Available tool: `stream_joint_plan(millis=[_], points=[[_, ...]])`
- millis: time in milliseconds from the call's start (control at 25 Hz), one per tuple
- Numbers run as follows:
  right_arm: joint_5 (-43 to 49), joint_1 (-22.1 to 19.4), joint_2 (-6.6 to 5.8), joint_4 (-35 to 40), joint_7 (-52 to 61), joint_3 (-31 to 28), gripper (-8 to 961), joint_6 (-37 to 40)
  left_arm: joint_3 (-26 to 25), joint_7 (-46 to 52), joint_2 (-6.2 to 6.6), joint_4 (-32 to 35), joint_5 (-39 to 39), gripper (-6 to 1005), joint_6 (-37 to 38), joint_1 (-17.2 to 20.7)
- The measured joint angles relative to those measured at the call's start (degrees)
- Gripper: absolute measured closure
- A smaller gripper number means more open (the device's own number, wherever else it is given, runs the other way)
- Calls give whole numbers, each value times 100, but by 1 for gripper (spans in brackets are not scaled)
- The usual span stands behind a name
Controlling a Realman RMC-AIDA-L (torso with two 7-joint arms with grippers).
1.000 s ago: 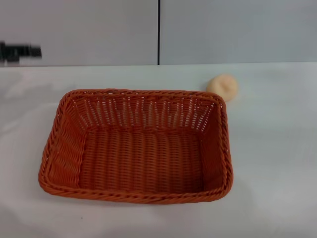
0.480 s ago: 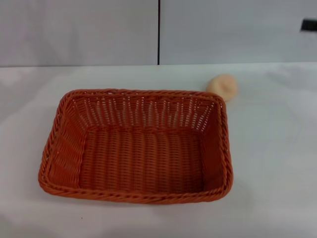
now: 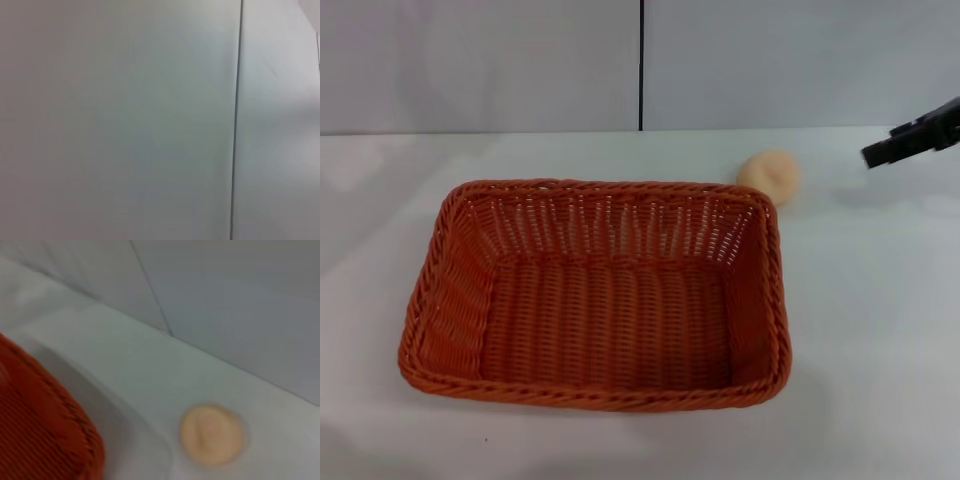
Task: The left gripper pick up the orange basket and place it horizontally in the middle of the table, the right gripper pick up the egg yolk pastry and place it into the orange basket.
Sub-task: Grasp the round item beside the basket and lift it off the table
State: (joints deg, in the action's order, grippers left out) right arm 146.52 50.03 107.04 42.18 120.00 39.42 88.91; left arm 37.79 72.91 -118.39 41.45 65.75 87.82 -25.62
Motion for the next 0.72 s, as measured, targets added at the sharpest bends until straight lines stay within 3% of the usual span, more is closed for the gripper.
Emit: stream_joint_plan(millis=[80,120,440,720], points=[[322,106,239,1,10,230,288,-359,276,-559,-5,-487,-431,242,60,-45],[322,106,239,1,10,230,288,-359,276,-559,-5,-487,-431,242,60,-45],[384,138,659,-4,-16,693,287,-1174,612,-873,-5,-776,-699,242,86,-79],[380,90,897,-18,-115,777,287,-1839,623,-842,-2,-792,-702,243,115,-65]])
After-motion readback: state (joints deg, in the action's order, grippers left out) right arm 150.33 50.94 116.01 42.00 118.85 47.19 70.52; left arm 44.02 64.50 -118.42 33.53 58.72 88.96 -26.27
